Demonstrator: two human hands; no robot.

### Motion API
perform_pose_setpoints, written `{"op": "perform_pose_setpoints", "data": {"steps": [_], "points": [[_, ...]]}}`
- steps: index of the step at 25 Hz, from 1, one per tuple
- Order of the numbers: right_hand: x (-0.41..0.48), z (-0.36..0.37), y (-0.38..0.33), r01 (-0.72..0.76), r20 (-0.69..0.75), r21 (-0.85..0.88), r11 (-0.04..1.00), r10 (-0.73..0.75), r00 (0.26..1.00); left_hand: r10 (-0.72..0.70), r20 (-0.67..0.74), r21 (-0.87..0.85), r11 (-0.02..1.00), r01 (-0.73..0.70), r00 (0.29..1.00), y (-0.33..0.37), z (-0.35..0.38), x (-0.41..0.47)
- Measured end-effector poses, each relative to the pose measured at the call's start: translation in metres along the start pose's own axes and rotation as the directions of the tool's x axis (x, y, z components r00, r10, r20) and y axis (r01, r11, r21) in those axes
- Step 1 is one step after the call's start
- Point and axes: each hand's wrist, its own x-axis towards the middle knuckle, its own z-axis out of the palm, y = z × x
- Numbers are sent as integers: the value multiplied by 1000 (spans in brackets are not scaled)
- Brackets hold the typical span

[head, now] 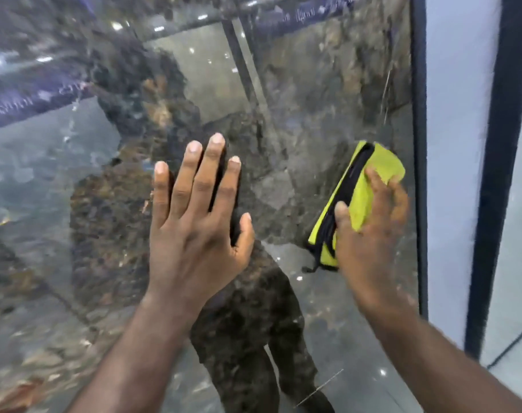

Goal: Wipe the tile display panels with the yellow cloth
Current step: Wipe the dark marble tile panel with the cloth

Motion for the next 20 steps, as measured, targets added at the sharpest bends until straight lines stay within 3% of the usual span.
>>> {"op": "perform_pose_setpoints", "data": {"steps": [1, 3, 6, 9, 11, 14, 16, 18, 20], "points": [[-15, 1, 1, -25, 46, 14, 1000, 24, 999, 12, -1, -14, 1000, -12, 1000, 8, 3, 6], [-10, 1, -8, 102, 133, 19, 995, -104, 986, 61, -4, -33, 998, -61, 998, 19, 10, 21], [59, -3, -2, 215, 44, -65, 975, -212, 976, 119, 13, -42, 992, -119, 993, 28, 20, 31], [67, -14, 32, -49, -95, -34, 998, 46, 994, 161, 30, 15, 987, -162, 986, 32, 30, 25], [30, -11, 28, -123, -10, -54, 991, 123, 992, 159, 31, 31, 987, -160, 987, 32, 33, 22], [43, -4, 1, 221, 109, -86, 971, -212, 971, 169, 25, 53, 984, -170, 985, 33, 33, 22], [88, -2, 2, 313, 72, -152, 937, -305, 950, 175, 42, 69, 982, -177, 984, 34, 34, 21], [107, 0, 22, 136, -88, -111, 985, -146, 985, 179, 58, 90, 979, -183, 982, 33, 35, 20], [77, 4, 30, -190, -173, -41, 981, 180, 968, 210, 67, 92, 972, -215, 975, 34, 34, 19]]}}
